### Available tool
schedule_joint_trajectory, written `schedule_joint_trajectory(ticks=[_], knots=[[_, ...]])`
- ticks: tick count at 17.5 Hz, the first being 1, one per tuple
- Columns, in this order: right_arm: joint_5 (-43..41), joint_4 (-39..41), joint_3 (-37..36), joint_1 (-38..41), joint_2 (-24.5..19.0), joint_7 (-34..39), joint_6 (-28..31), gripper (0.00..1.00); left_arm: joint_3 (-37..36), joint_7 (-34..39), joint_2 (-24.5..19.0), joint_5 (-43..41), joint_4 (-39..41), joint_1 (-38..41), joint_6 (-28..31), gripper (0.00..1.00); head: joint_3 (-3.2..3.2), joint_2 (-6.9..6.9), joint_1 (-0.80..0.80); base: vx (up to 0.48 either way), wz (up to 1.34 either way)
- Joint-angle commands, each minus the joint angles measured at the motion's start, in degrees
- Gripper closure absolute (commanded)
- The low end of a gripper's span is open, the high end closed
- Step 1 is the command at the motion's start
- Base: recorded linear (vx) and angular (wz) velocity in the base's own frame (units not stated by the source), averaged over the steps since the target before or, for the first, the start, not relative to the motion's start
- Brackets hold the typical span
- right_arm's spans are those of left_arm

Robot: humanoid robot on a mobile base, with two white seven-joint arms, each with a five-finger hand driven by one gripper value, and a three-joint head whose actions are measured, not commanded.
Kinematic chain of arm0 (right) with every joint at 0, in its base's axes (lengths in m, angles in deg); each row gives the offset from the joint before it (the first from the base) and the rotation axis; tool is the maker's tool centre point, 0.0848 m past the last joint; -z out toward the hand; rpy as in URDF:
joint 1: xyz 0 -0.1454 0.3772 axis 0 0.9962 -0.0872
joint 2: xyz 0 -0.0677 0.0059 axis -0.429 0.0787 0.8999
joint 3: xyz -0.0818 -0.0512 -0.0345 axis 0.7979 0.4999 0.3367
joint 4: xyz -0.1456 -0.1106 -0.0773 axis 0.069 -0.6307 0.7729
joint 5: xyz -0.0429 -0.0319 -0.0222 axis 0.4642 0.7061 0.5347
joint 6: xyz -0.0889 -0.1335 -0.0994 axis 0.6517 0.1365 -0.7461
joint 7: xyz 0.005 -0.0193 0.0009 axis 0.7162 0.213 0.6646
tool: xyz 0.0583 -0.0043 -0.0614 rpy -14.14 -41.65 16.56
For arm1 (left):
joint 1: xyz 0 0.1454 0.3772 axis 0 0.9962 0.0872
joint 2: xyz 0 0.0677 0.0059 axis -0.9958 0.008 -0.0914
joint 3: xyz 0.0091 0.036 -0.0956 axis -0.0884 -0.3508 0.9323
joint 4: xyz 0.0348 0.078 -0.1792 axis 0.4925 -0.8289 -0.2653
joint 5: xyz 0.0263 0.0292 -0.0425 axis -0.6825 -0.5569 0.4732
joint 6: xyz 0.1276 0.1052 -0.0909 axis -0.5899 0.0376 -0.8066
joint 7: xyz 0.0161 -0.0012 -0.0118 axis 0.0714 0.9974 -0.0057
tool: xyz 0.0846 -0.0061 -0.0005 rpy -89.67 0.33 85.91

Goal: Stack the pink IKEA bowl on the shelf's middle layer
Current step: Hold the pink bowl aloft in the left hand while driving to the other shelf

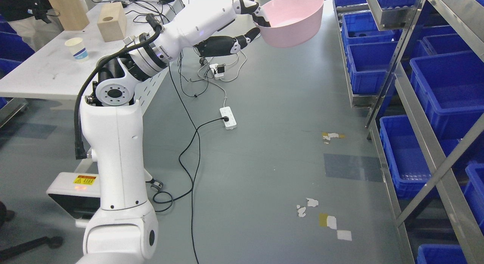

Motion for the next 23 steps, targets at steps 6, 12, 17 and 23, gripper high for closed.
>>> schedule_joint_trajectory(ticks=[6,12,17,23], knots=[[0.0,1.0,0.3,0.0,1.0,0.0,0.0,0.00,0.1,0.0,-1.0,0.8,0.0,0.1,0.0,0.98,0.00,0.00,0.00,0.339,-0.07],[-0.1,1.0,0.3,0.0,1.0,0.0,0.0,0.00,-0.2,0.1,-1.0,0.8,-0.3,0.1,0.0,0.98,0.00,0.00,0.00,0.231,-0.09],[-0.1,1.0,0.3,0.0,1.0,0.0,0.0,0.00,-0.8,0.1,-1.0,0.8,-0.5,0.1,0.0,0.98,0.00,0.00,0.00,0.143,-0.03],[0.0,1.0,0.2,0.0,1.0,0.0,0.0,0.00,-1.1,0.1,-1.0,1.4,-0.5,0.1,0.0,0.98,0.00,0.00,0.00,0.103,0.01]])
